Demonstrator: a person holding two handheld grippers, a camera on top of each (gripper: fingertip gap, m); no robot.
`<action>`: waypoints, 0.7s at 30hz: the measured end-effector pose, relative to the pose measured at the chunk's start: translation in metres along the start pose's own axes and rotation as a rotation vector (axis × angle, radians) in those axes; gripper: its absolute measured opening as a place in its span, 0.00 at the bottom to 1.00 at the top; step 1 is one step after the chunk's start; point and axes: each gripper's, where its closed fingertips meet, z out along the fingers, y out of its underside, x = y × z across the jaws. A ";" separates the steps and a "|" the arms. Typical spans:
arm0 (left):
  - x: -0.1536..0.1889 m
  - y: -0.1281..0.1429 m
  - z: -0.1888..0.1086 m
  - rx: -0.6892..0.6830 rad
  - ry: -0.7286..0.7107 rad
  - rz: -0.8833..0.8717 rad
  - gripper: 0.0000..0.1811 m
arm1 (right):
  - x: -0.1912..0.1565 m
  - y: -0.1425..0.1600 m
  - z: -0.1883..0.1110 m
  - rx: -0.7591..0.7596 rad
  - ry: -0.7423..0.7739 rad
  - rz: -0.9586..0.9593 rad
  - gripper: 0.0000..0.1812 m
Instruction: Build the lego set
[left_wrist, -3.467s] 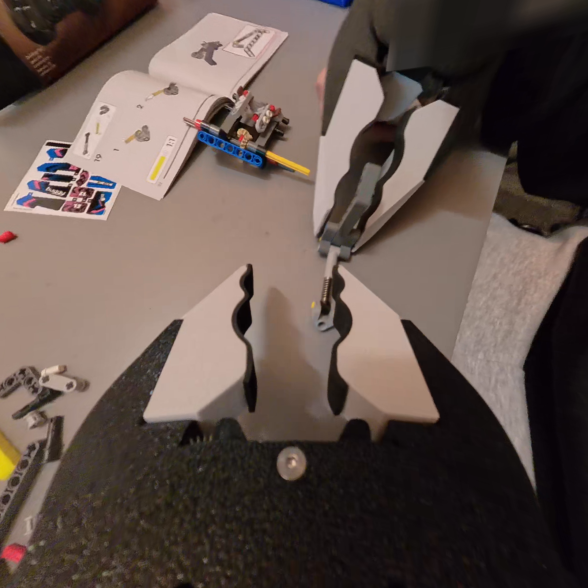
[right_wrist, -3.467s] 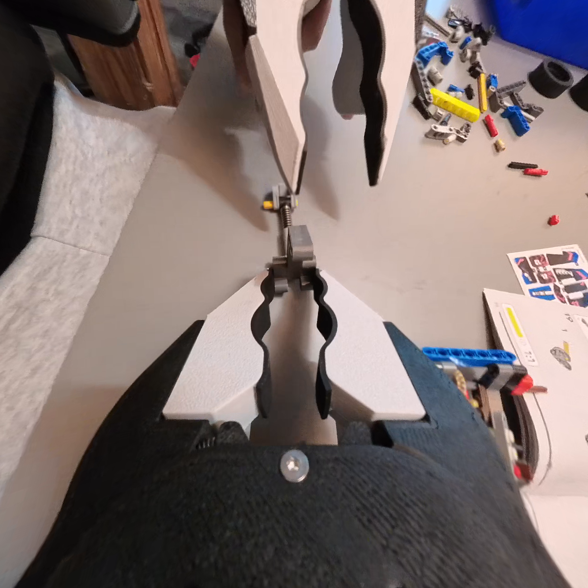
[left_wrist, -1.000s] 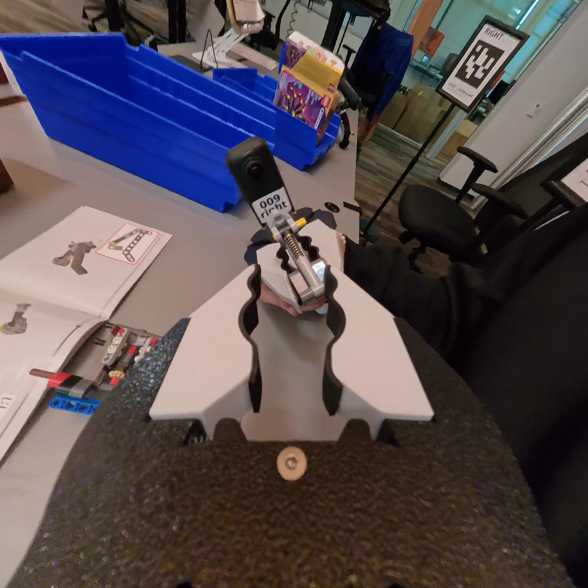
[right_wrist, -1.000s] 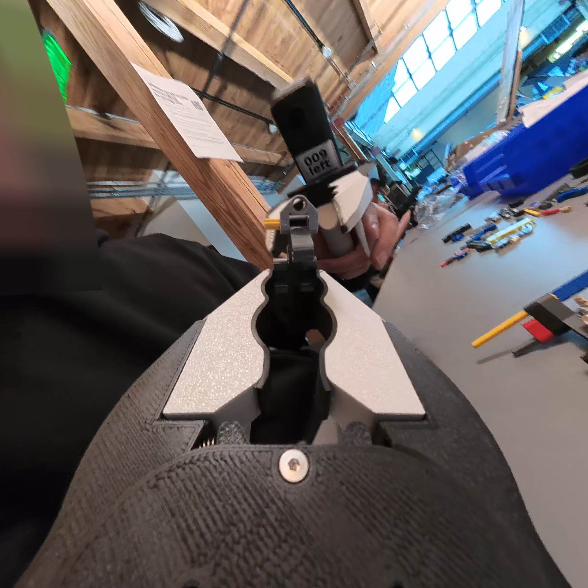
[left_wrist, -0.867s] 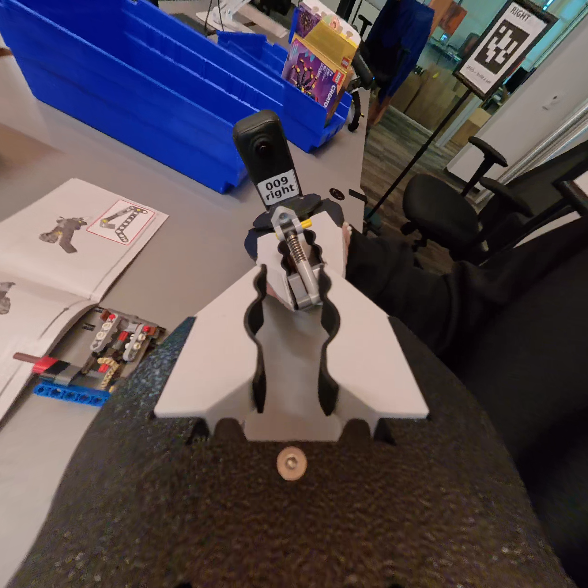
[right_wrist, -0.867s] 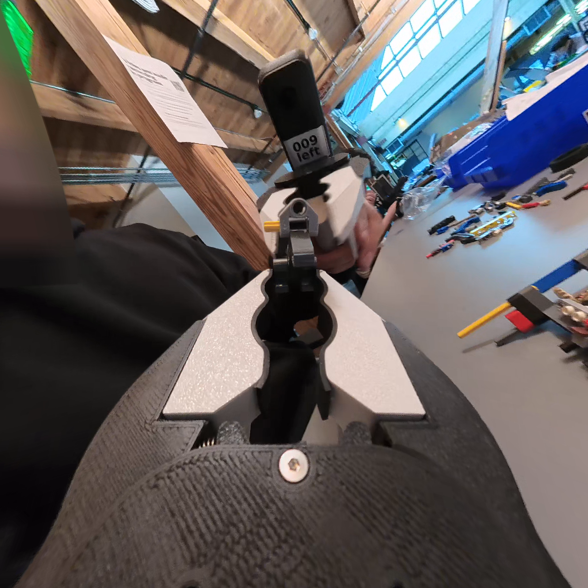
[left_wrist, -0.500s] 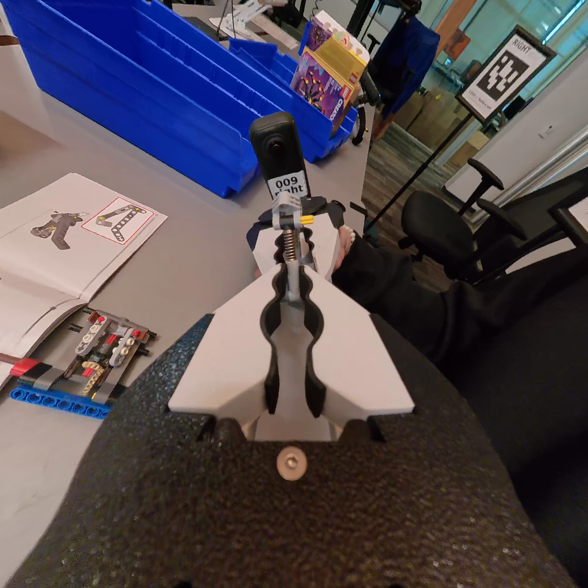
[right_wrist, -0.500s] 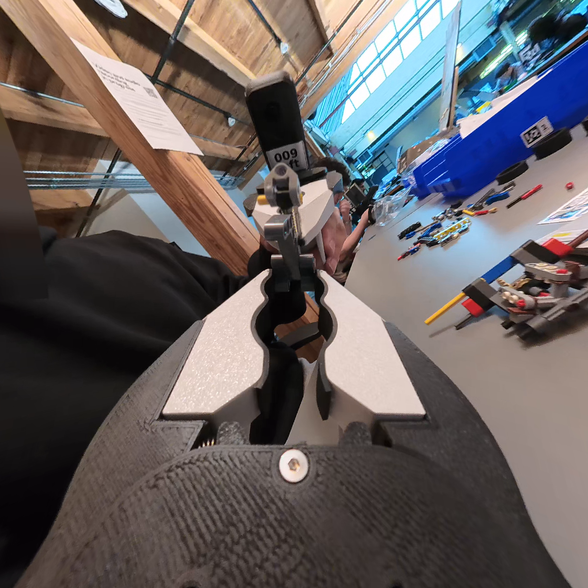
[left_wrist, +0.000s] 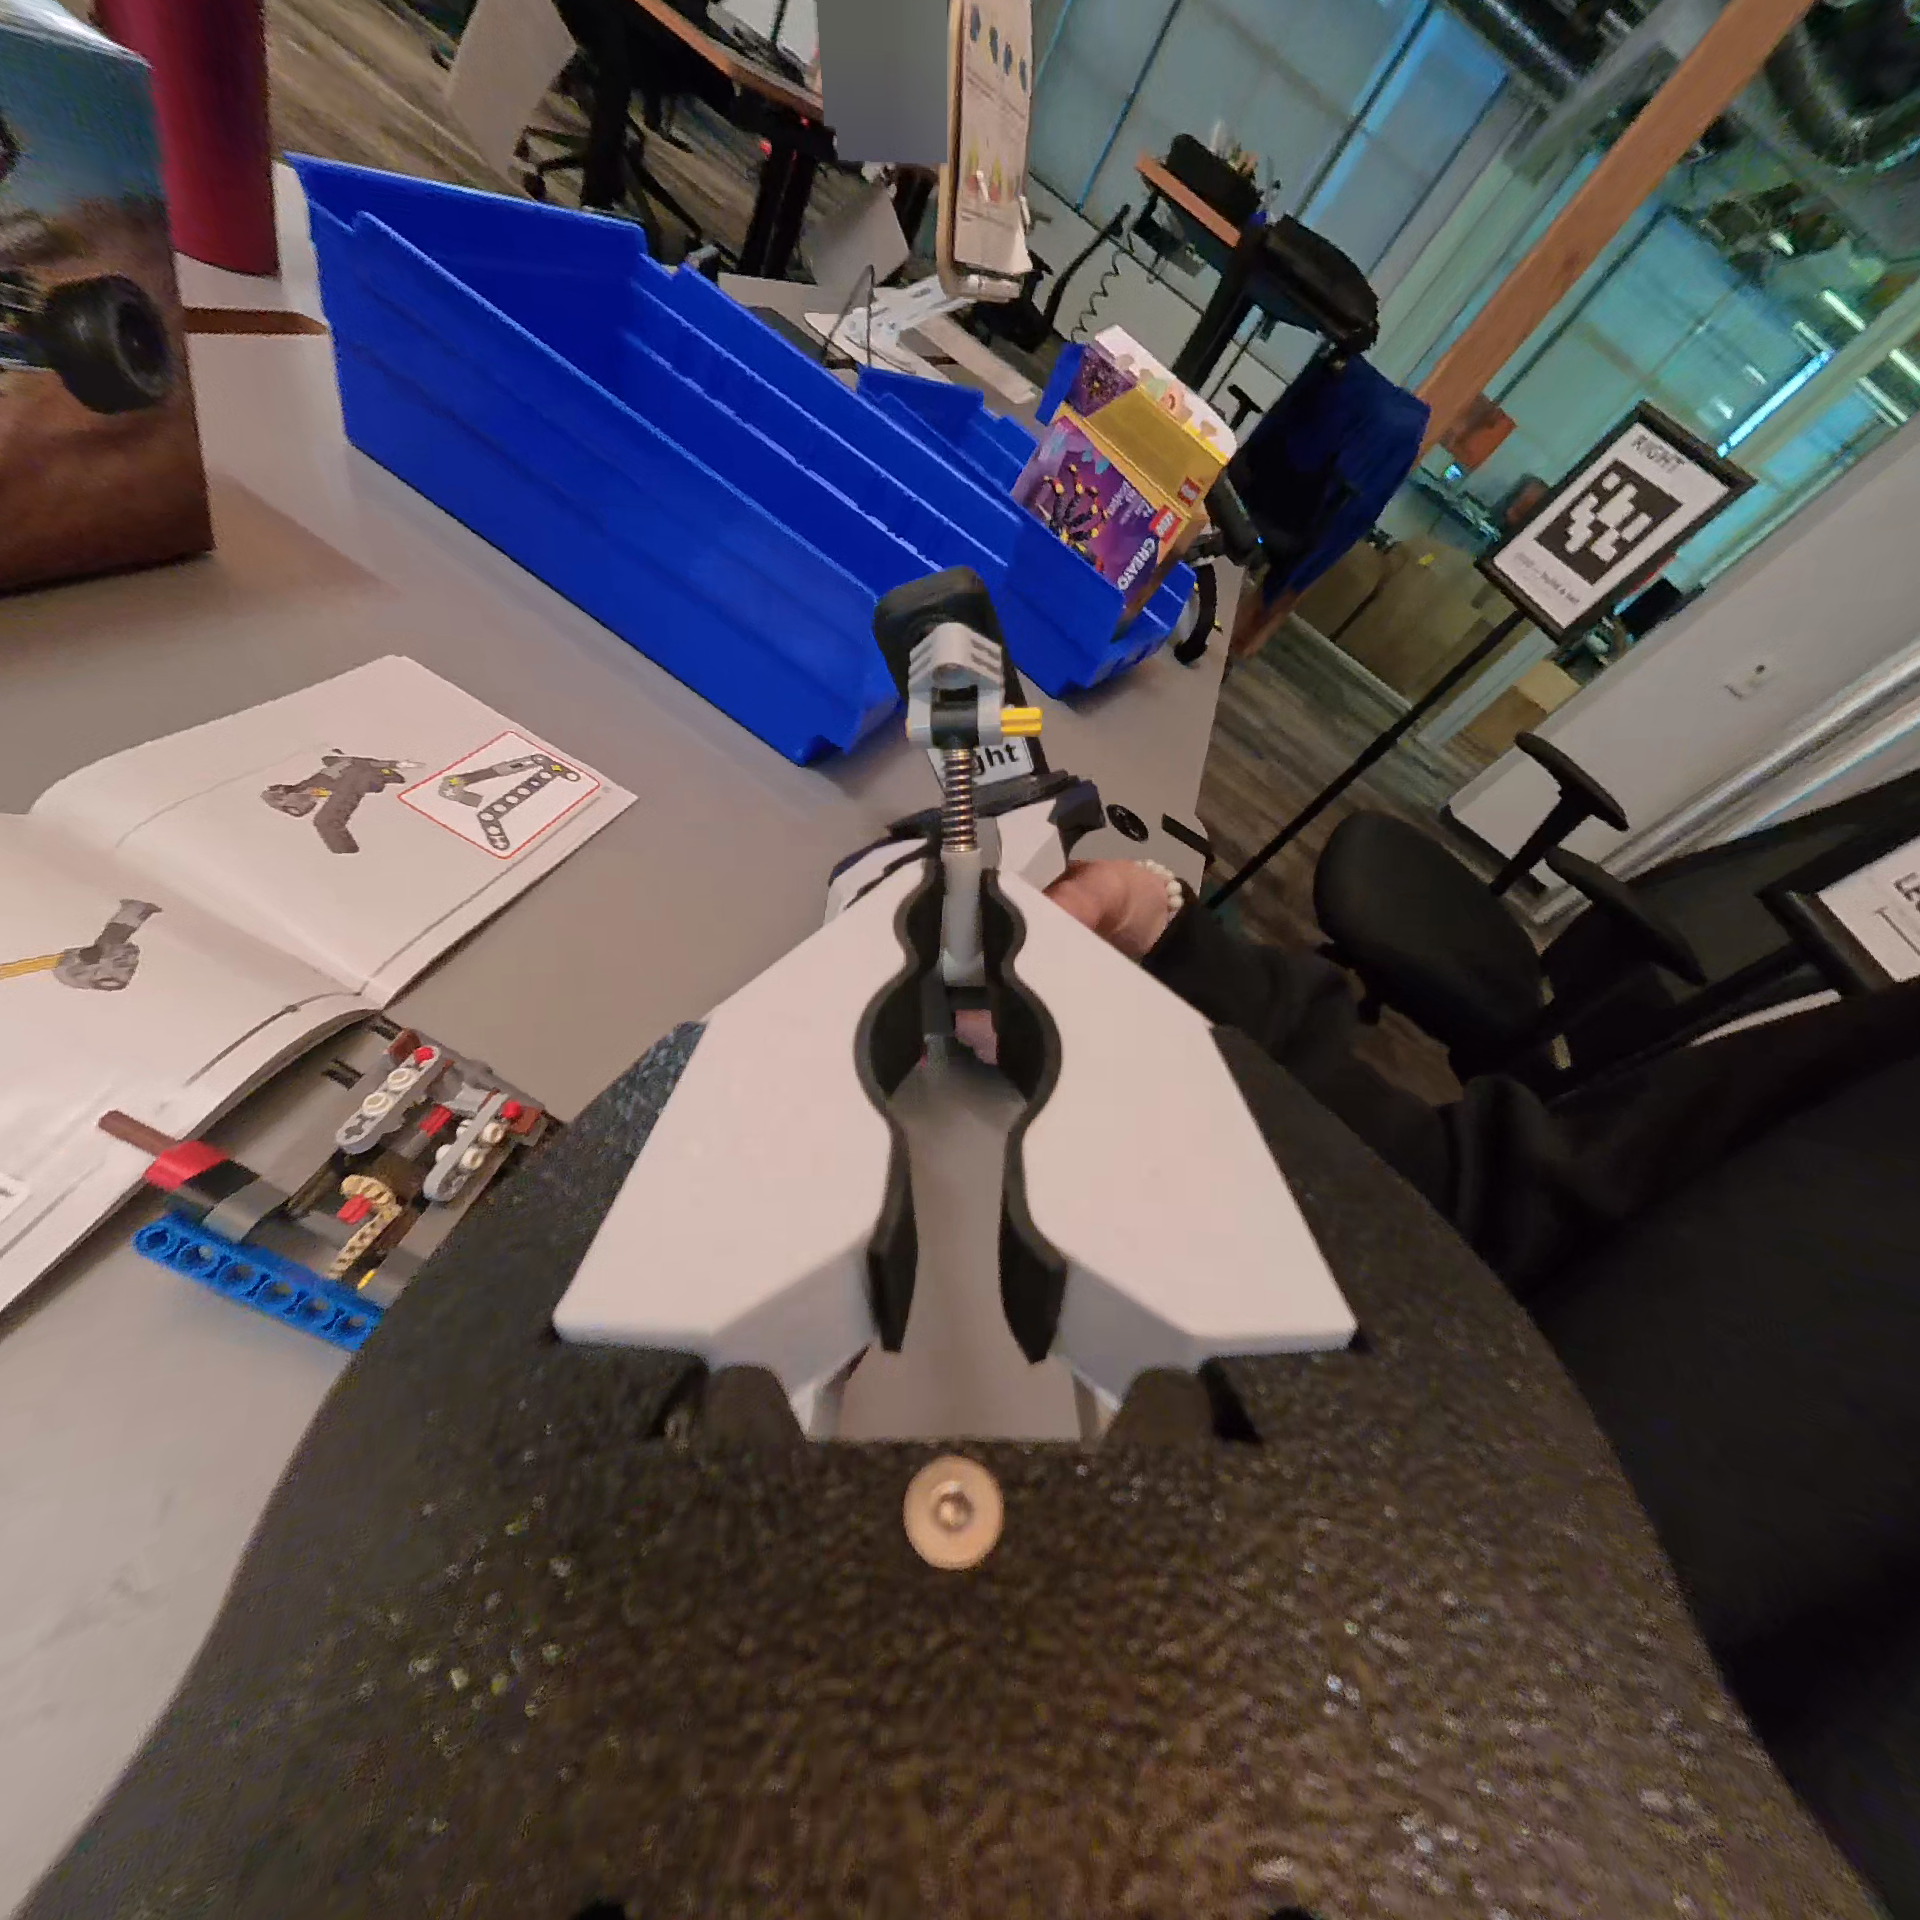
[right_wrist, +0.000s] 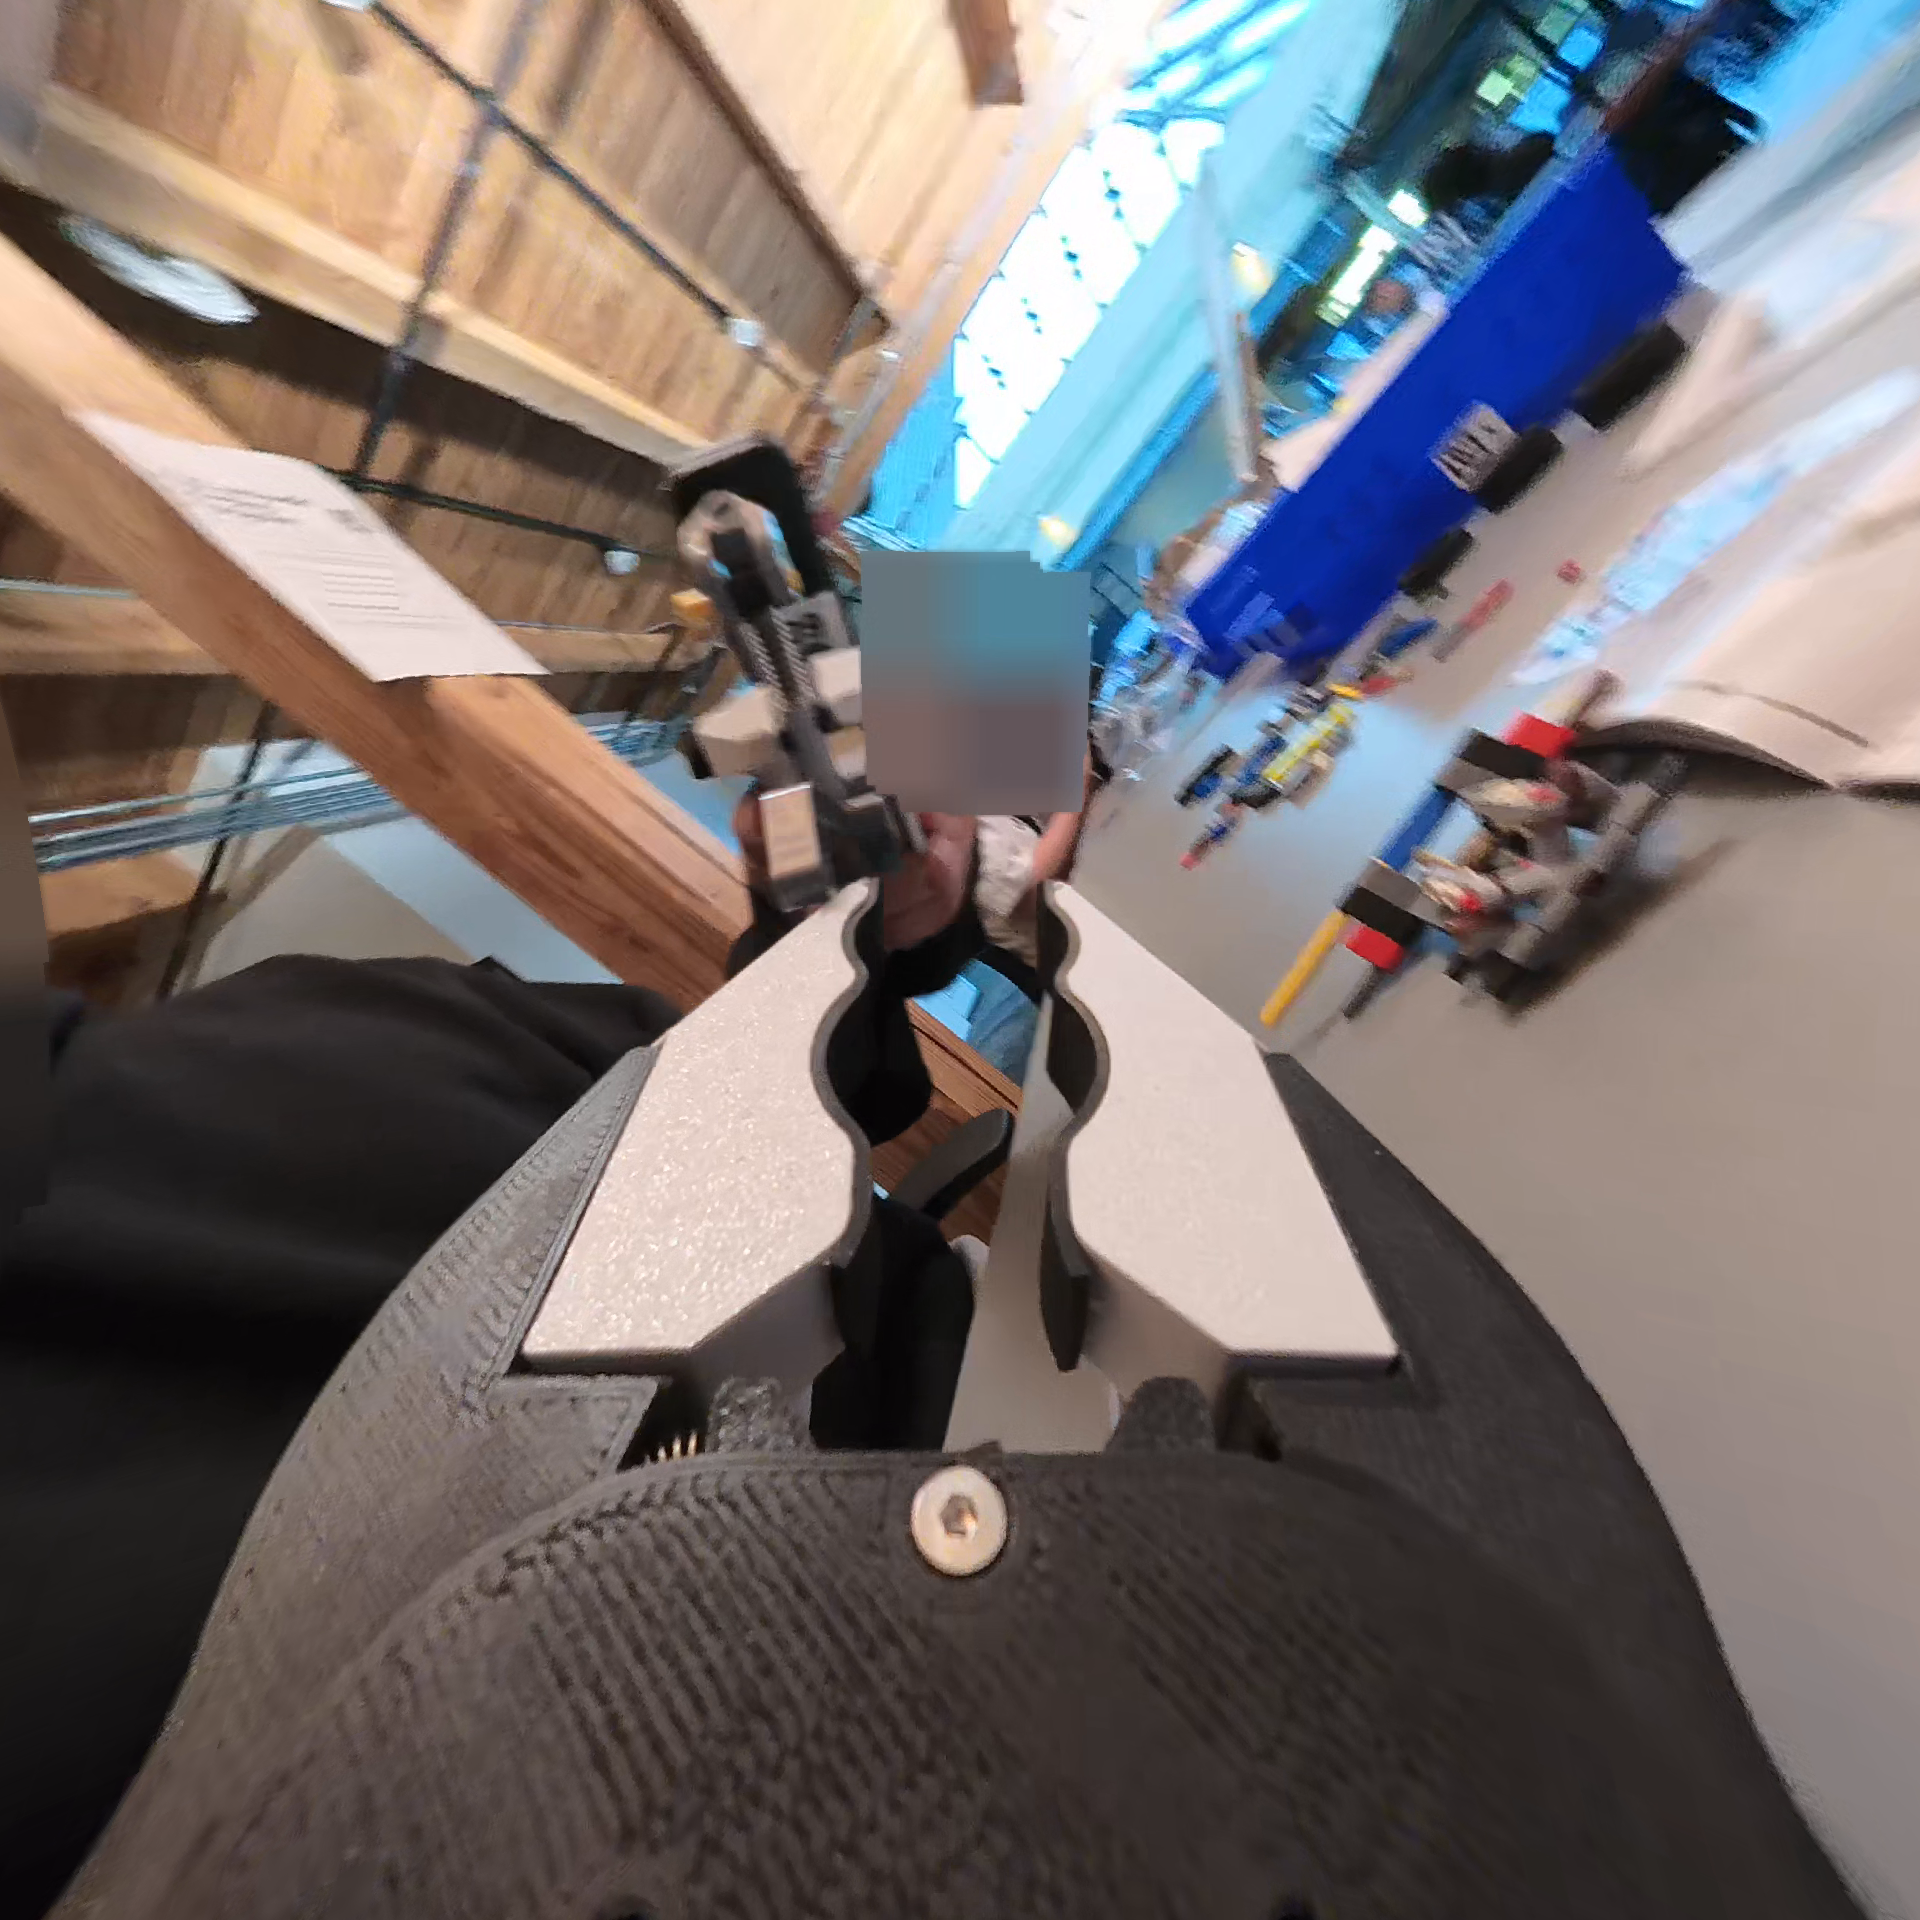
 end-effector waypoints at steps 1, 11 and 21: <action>-0.001 -0.005 -0.002 0.034 -0.006 -0.008 0.02 | 0.004 0.001 -0.001 -0.007 0.024 0.009 0.16; -0.036 -0.031 -0.026 0.193 -0.271 0.017 0.02 | 0.041 0.006 -0.009 -0.152 0.423 -0.161 0.33; -0.057 -0.021 -0.025 0.162 -0.554 0.154 0.02 | 0.021 -0.021 0.061 -0.064 0.783 -0.824 0.21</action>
